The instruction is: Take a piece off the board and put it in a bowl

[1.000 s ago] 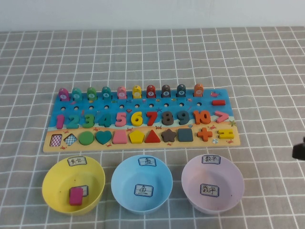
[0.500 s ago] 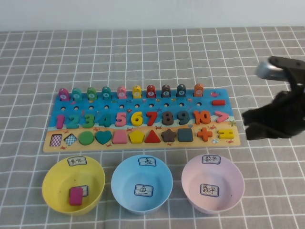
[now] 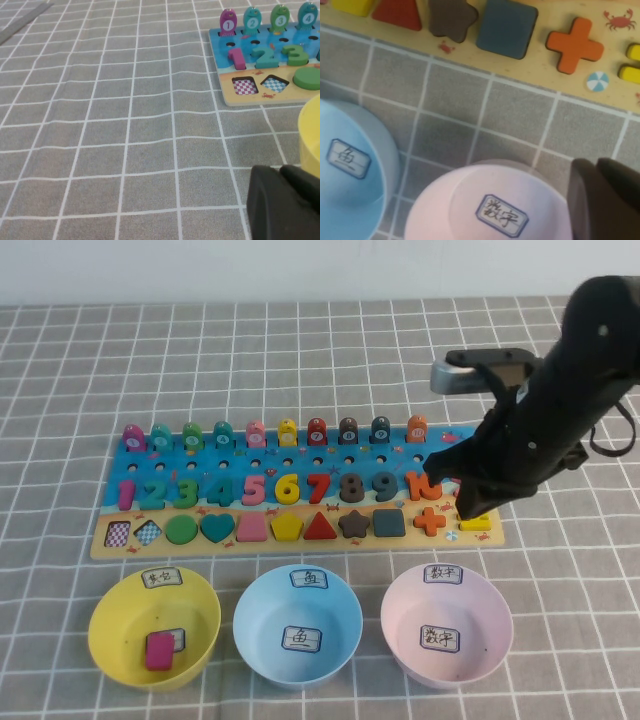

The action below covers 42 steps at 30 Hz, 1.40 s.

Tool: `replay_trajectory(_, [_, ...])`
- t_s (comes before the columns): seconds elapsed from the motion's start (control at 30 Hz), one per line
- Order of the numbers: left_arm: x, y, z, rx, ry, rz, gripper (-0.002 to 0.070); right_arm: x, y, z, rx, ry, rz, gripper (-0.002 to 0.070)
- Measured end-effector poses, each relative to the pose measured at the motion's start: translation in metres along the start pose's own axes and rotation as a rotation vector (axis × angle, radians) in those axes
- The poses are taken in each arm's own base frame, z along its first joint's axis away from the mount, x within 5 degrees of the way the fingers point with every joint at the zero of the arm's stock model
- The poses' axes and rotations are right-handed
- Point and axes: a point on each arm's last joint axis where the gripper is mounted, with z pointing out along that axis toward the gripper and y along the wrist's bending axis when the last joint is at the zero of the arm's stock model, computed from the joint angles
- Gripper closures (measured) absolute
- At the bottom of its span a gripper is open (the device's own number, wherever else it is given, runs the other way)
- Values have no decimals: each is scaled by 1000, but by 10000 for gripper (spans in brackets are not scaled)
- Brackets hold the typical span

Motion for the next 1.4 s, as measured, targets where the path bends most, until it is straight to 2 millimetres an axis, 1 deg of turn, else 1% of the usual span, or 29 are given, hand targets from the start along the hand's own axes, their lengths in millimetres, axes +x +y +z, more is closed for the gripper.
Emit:
replay_trajectory(0.1, [0,0,0,0,0,0,675,-10,-1,7,29,41,10,655])
replay_trajectory(0.37, [0,0,0,0,0,0,675,-25,-8,22,112,83,51,445])
replay_trajectory(0.5, [0,0,0,0,0,0,675,-29,-11,29,133,88,90,388])
replay_trajectory(0.77, [0,0,0,0,0,0,675,-40,-14,50,153,111,127,372])
replay_trajectory(0.87, [0,0,0,0,0,0,675,-42,-19,59,161,134,140,372])
replay_trajectory(1.1, [0,0,0,0,0,0,675,-43,-29,66,185,158,168,372])
replay_trajectory(1.33, [0,0,0,0,0,0,675,-45,-30,67,185,137,178,370])
replay_trajectory(1.4, [0,0,0,0,0,0,675,-45,-30,68,184,132,178,358])
